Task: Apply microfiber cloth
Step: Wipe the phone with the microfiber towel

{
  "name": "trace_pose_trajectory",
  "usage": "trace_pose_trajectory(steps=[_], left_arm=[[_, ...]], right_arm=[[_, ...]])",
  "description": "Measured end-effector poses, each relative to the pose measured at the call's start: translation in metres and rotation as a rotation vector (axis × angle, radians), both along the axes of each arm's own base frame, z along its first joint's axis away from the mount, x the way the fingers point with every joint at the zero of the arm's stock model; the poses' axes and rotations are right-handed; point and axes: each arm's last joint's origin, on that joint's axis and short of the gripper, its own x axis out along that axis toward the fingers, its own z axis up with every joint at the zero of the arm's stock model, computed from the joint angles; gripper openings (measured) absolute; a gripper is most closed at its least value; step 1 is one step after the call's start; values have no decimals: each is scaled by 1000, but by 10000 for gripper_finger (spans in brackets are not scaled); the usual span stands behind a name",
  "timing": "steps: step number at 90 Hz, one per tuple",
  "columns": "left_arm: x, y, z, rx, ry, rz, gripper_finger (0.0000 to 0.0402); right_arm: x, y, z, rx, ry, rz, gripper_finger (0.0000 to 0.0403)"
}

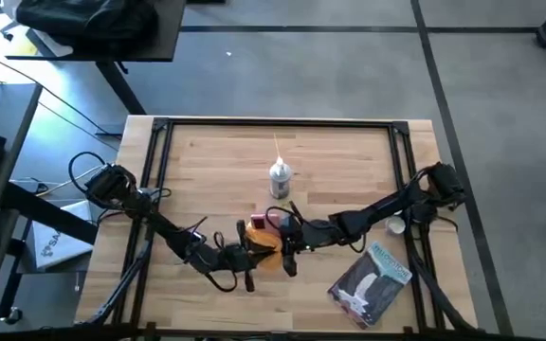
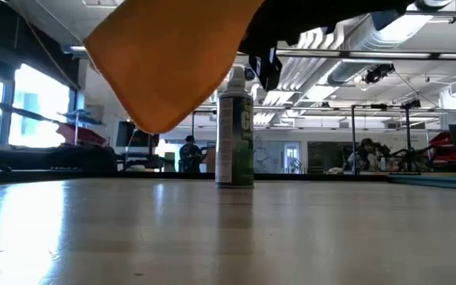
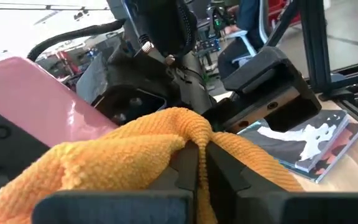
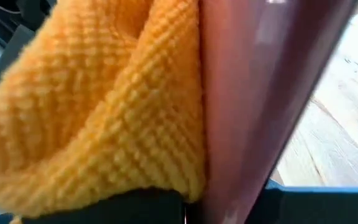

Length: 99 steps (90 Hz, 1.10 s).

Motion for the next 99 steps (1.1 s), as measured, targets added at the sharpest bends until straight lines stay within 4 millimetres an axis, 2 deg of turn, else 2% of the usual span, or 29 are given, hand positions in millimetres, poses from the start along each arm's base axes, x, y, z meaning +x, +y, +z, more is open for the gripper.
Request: trace_pose_trajectory(steps=[21,30,56,80,99], left_arm=[[-6,0,13,103,-2,72,0],[-6,3,23,110,-28,112,0],[-6,0,16,102,14,70,0],[2,0,-9,13,80,9,0],[3,-5,-7,43,86,31,0]], right_arm=[[2,-2,4,2,-23,-30,5],[2,-1,-1,-2,2,-29,5],[1,-1,-3,-13,25,-13,5],[-1,-1,-8,-27,53,-18,5],[-1,-1,-9,-27,63,-18,5]])
